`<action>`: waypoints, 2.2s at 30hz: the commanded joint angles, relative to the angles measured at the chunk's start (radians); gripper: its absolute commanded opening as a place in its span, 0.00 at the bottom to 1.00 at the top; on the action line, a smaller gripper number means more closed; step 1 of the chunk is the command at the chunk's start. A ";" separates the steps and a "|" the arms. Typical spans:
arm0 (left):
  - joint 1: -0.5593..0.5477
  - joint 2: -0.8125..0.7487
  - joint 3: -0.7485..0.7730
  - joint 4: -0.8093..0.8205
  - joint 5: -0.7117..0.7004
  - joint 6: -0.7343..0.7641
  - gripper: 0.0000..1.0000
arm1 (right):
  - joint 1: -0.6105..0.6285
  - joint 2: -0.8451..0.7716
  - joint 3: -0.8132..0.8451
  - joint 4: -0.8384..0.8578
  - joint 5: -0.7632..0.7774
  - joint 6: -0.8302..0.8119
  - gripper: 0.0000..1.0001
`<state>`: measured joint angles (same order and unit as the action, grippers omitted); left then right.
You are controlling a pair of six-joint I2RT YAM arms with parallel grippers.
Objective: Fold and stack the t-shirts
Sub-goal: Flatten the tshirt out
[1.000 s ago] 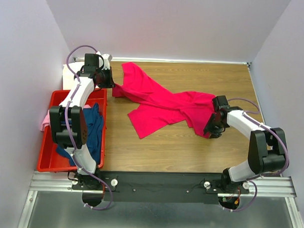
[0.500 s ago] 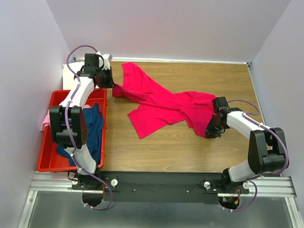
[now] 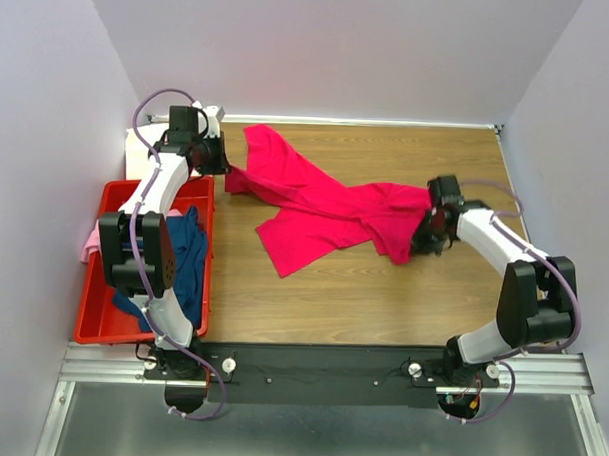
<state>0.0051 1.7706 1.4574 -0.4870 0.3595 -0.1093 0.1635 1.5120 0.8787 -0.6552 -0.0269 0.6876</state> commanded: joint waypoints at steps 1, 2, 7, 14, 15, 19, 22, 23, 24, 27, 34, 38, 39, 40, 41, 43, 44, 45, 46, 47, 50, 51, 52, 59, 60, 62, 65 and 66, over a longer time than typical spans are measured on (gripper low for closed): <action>-0.002 -0.020 0.070 0.036 0.042 -0.033 0.00 | -0.025 -0.030 0.276 -0.053 0.084 -0.029 0.00; -0.002 -0.014 0.087 0.037 0.044 -0.042 0.00 | -0.038 -0.024 0.328 -0.064 0.099 -0.036 0.00; -0.004 0.047 0.289 0.031 0.050 -0.099 0.00 | -0.114 0.063 0.752 -0.110 0.114 -0.092 0.00; -0.002 0.144 0.759 0.028 0.065 -0.217 0.00 | -0.130 0.244 1.372 -0.158 0.206 -0.177 0.00; -0.004 0.139 0.826 0.042 0.068 -0.252 0.00 | -0.130 0.257 1.441 -0.159 0.223 -0.195 0.00; -0.002 0.015 0.767 0.195 0.084 -0.343 0.00 | -0.130 0.272 1.652 -0.117 0.300 -0.264 0.01; -0.002 -0.135 0.620 0.332 0.076 -0.381 0.00 | -0.130 0.189 1.617 0.006 0.360 -0.330 0.00; -0.002 -0.172 0.586 0.373 0.059 -0.382 0.00 | -0.130 0.160 1.593 0.044 0.370 -0.347 0.00; -0.002 -0.241 0.531 0.390 0.049 -0.380 0.00 | -0.130 0.101 1.571 0.115 0.396 -0.380 0.00; -0.002 -0.368 0.436 0.426 0.006 -0.363 0.00 | -0.130 0.021 1.536 0.207 0.429 -0.443 0.00; -0.002 -0.555 0.279 0.481 -0.033 -0.366 0.00 | -0.130 -0.084 1.557 0.353 0.444 -0.551 0.00; -0.002 -0.540 0.242 0.511 0.025 -0.388 0.00 | -0.128 -0.079 1.542 0.410 0.461 -0.595 0.00; -0.002 -0.528 0.238 0.513 0.041 -0.394 0.00 | -0.128 -0.072 1.536 0.414 0.469 -0.602 0.01; -0.004 -0.501 0.225 0.518 0.053 -0.409 0.00 | -0.130 -0.061 1.524 0.417 0.487 -0.611 0.00; -0.032 -0.485 0.216 0.536 0.076 -0.415 0.00 | -0.130 -0.050 1.511 0.419 0.495 -0.615 0.00; -0.042 -0.447 0.187 0.570 0.088 -0.424 0.00 | -0.130 -0.013 1.473 0.422 0.516 -0.620 0.00; -0.050 -0.436 0.175 0.594 0.085 -0.431 0.00 | -0.130 -0.001 1.461 0.424 0.530 -0.619 0.00; -0.071 -0.403 0.179 0.620 0.082 -0.429 0.00 | -0.128 0.031 1.450 0.425 0.556 -0.619 0.01; -0.080 -0.378 0.193 0.622 0.084 -0.426 0.00 | -0.130 0.048 1.436 0.425 0.565 -0.629 0.01; -0.088 -0.355 0.207 0.620 0.091 -0.423 0.00 | -0.130 0.068 1.433 0.427 0.568 -0.634 0.00; -0.114 -0.271 0.257 0.617 0.111 -0.437 0.00 | -0.130 0.129 1.431 0.427 0.571 -0.637 0.00; -0.116 -0.251 0.270 0.616 0.116 -0.446 0.00 | -0.130 0.142 1.434 0.425 0.567 -0.639 0.00; -0.119 -0.220 0.296 0.605 0.124 -0.451 0.00 | -0.130 0.163 1.436 0.425 0.558 -0.634 0.01; -0.120 -0.220 0.353 0.585 0.162 -0.463 0.00 | -0.130 0.134 1.425 0.425 0.567 -0.612 0.00; -0.120 -0.243 0.342 0.585 0.167 -0.467 0.00 | -0.128 0.125 1.416 0.425 0.590 -0.617 0.00; -0.120 -0.272 0.314 0.600 0.182 -0.486 0.00 | -0.130 0.087 1.405 0.425 0.608 -0.640 0.00; -0.120 -0.365 0.212 0.640 0.173 -0.489 0.00 | -0.130 0.041 1.387 0.427 0.631 -0.669 0.00; -0.120 -0.390 0.186 0.645 0.164 -0.483 0.00 | -0.130 0.009 1.384 0.428 0.636 -0.678 0.00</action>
<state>-0.1162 1.5017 1.7119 0.0849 0.5026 -0.5793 0.0376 1.6226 2.2704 -0.2890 0.5404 0.0544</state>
